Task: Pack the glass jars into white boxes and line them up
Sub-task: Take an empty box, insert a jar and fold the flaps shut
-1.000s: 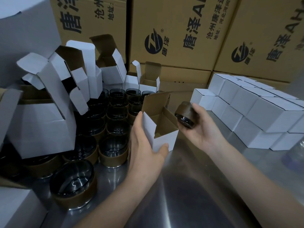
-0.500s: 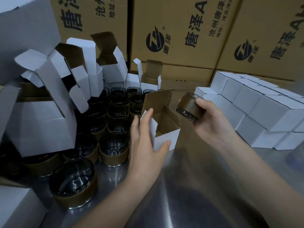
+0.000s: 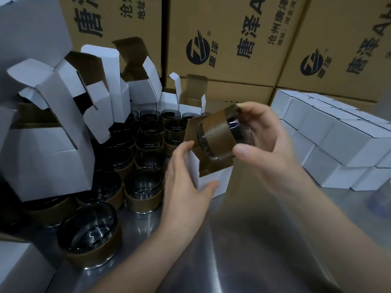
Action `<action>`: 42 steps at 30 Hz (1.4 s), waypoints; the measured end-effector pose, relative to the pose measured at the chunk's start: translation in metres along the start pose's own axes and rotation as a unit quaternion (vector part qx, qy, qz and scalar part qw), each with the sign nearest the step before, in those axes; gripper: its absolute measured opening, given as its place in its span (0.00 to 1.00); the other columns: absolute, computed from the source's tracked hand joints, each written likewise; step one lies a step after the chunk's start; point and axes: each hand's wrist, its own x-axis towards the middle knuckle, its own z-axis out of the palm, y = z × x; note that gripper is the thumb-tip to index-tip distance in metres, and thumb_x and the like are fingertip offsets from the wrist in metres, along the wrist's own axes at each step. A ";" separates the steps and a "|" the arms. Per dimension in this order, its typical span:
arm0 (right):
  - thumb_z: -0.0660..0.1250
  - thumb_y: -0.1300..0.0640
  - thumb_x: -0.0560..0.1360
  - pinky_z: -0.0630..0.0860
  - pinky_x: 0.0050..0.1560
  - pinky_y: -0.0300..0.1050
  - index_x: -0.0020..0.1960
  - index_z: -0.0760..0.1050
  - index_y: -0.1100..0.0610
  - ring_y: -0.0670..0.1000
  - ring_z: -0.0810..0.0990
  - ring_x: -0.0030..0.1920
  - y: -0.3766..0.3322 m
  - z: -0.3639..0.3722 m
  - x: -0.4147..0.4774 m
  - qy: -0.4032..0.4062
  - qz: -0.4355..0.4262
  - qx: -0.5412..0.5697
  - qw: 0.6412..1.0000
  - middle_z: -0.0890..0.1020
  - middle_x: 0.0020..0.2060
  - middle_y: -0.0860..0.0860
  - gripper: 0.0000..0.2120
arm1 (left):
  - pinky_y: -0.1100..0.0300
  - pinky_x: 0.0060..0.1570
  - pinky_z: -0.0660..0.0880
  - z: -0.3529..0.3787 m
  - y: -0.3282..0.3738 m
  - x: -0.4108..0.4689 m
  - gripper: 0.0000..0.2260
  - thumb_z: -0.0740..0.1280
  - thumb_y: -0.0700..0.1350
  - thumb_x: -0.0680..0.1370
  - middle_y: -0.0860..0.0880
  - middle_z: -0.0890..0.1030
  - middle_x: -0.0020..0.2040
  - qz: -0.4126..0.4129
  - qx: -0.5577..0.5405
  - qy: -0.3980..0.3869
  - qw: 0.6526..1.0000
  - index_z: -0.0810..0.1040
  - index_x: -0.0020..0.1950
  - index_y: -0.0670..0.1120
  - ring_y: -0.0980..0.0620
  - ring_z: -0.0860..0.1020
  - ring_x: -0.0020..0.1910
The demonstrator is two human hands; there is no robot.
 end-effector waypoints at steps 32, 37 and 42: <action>0.76 0.50 0.60 0.79 0.58 0.50 0.56 0.71 0.42 0.44 0.79 0.57 0.001 -0.011 0.003 0.022 0.135 -0.237 0.962 0.78 0.50 0.39 0.27 | 0.54 0.66 0.70 0.005 -0.004 -0.002 0.41 0.78 0.44 0.68 0.64 0.68 0.69 0.012 0.016 -0.011 1.000 0.56 0.65 0.72 0.59 0.68 0.69; 0.80 0.55 0.62 0.79 0.59 0.50 0.55 0.75 0.45 0.45 0.82 0.53 -0.002 -0.008 0.003 0.012 0.163 -0.264 0.950 0.81 0.51 0.46 0.24 | 0.56 0.65 0.70 0.006 -0.004 -0.003 0.41 0.79 0.45 0.68 0.68 0.67 0.66 0.018 0.021 -0.014 1.000 0.57 0.66 0.72 0.61 0.68 0.69; 0.80 0.56 0.63 0.79 0.56 0.48 0.57 0.77 0.48 0.46 0.81 0.52 -0.005 -0.002 0.002 -0.010 0.182 -0.322 0.929 0.78 0.53 0.46 0.25 | 0.57 0.64 0.71 0.006 -0.002 -0.004 0.41 0.78 0.46 0.68 0.69 0.65 0.65 0.033 0.033 -0.016 0.999 0.55 0.62 0.78 0.63 0.68 0.68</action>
